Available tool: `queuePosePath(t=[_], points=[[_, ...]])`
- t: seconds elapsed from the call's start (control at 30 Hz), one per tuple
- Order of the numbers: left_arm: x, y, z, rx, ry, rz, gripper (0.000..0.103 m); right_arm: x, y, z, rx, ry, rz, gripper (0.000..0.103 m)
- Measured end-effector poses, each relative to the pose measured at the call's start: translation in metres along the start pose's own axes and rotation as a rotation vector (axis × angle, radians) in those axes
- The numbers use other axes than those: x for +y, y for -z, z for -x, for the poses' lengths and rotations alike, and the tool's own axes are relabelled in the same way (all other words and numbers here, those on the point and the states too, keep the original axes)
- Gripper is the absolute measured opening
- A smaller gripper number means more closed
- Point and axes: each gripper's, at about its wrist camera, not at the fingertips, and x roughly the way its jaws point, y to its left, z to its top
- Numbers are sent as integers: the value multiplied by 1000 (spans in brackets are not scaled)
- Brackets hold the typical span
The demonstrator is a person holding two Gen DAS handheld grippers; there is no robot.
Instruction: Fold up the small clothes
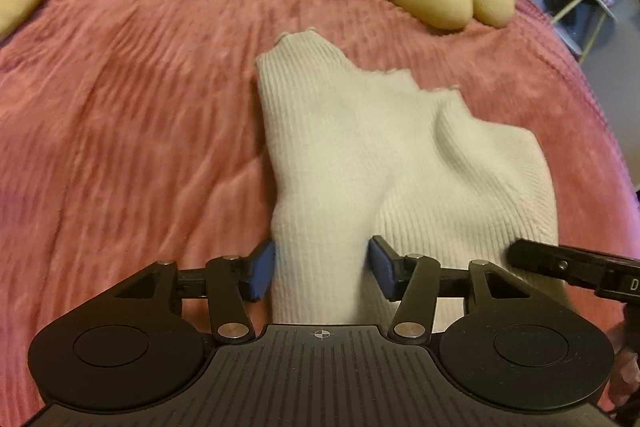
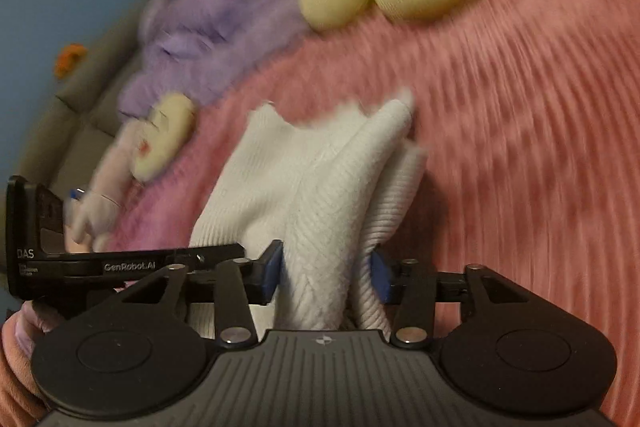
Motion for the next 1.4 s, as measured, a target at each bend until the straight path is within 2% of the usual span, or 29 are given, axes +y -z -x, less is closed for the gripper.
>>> queuePosePath(t=[0.1, 0.17, 0.23, 0.27, 0.37, 0.43, 0.5, 0.53, 0.57, 0.67, 0.77, 0.83, 0.9, 1.03, 1.13, 1.27, 1.33, 1.4], points=[[-4, 6, 16, -47, -4, -26, 60, 2, 9, 7, 5, 96, 13, 52], [-10, 14, 26, -67, -24, -69, 63, 1, 16, 22, -17, 101, -6, 52], [-16, 22, 29, -55, -20, -88, 71, 2, 23, 37, -43, 88, -46, 52], [-17, 27, 29, -44, -21, -92, 71, 6, 26, 42, -52, 87, -47, 52], [-15, 41, 21, -29, -31, -92, 77, 22, 38, 45, -66, 98, 18, 52], [-12, 46, 16, -31, -38, -66, 81, 25, 45, 33, -25, 144, 57, 52], [-9, 47, 11, -24, -30, -54, 86, 20, 53, 10, 78, 298, 88, 52], [-9, 47, 8, -22, -31, -55, 88, 16, 57, 2, 99, 328, 106, 52], [-9, 47, 7, -27, -36, -62, 89, 14, 60, 0, 94, 323, 111, 53], [-10, 46, 20, -56, -33, -84, 84, 20, 57, 3, 76, 337, 146, 53], [-10, 54, 39, -108, -43, -119, 83, 32, 57, 19, 11, 339, 144, 53], [-10, 63, 41, -108, -43, -157, 83, 41, 60, 28, -55, 348, 184, 54], [-10, 75, 35, -105, -58, -189, 85, 48, 64, 28, -80, 359, 214, 54], [-14, 97, 20, -121, -96, -212, 86, 46, 77, 6, -50, 407, 252, 54], [-15, 102, 16, -112, -128, -164, 89, 41, 93, 0, -51, 444, 275, 56], [-28, 106, 26, -97, -221, -150, 91, 52, 97, -5, -42, 518, 342, 66], [-36, 110, 37, -85, -246, -162, 91, 60, 103, -4, -47, 543, 413, 67], [-44, 117, 50, -83, -267, -188, 94, 66, 109, 1, -28, 573, 431, 70]])
